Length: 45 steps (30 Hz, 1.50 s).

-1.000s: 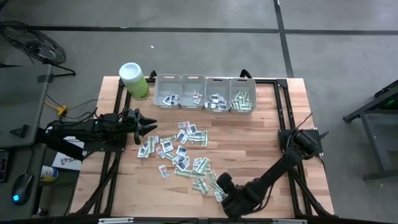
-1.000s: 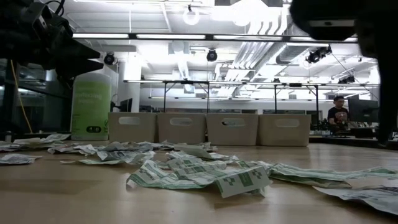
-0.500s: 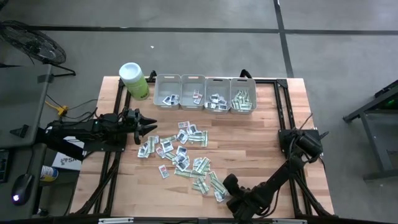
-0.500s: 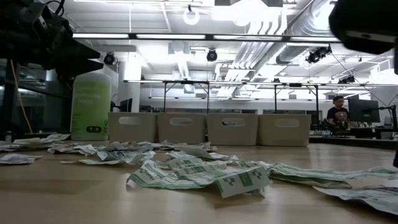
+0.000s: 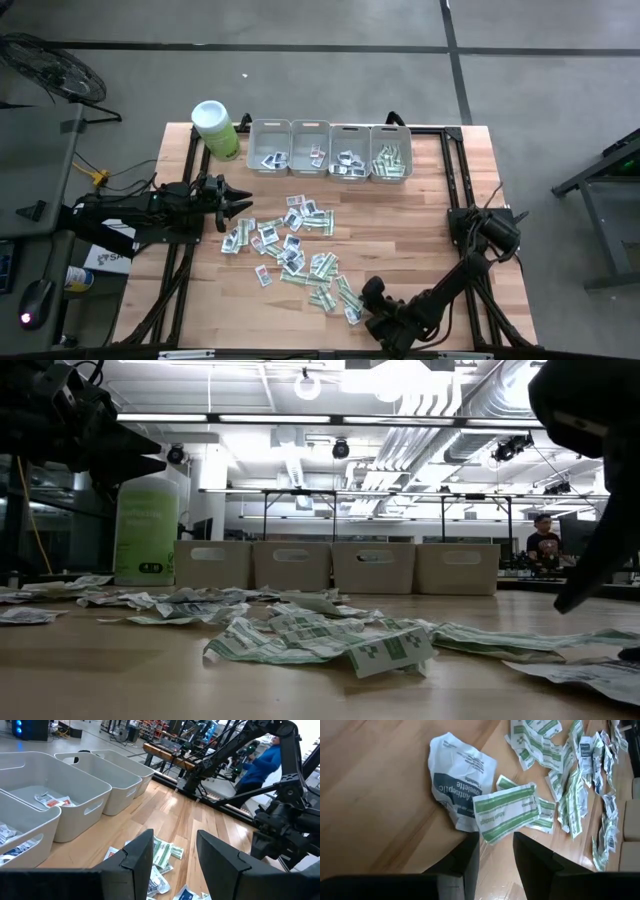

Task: Pick & Place First Aid Supplies
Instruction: Put the bandage into the right gray bin

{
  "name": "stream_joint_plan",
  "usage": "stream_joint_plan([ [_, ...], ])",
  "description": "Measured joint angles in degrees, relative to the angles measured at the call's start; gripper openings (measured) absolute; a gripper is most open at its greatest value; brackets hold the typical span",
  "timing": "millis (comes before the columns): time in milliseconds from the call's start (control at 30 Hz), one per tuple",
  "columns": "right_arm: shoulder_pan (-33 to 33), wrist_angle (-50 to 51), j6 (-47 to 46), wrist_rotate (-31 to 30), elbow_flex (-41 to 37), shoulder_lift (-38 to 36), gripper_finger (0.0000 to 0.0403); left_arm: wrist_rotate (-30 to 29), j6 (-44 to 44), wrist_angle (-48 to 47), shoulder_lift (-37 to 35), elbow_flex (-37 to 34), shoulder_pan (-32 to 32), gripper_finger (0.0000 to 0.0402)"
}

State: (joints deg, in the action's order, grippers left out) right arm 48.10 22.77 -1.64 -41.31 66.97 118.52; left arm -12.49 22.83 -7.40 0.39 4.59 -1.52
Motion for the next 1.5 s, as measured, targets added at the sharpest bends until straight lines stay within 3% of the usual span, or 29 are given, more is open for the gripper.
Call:
stream_joint_plan([
  [300,-0.1,-2.5,3.3,0.7,-0.3,0.1,0.0110,0.0,0.0,0.0,0.0,0.0,0.0,0.0150],
  [667,-0.3,-2.9,4.6,3.2,-0.3,0.1,0.0012,0.0,0.0,0.0,0.0,0.0,0.0,0.0150],
  [933,-0.6,-3.7,-1.2,1.2,0.0,0.0,0.0002,0.0,0.0,0.0,0.0,0.0,0.0,0.0150],
  [1233,-1.4,3.5,-2.5,-4.8,8.6,0.5,0.0001,0.0,0.0,0.0,0.0,0.0,0.0,0.0150],
  [1500,-3.6,18.4,-5.6,-14.5,16.5,0.4,0.0000,0.0,0.0,0.0,0.0,0.0,0.0,0.0150],
])
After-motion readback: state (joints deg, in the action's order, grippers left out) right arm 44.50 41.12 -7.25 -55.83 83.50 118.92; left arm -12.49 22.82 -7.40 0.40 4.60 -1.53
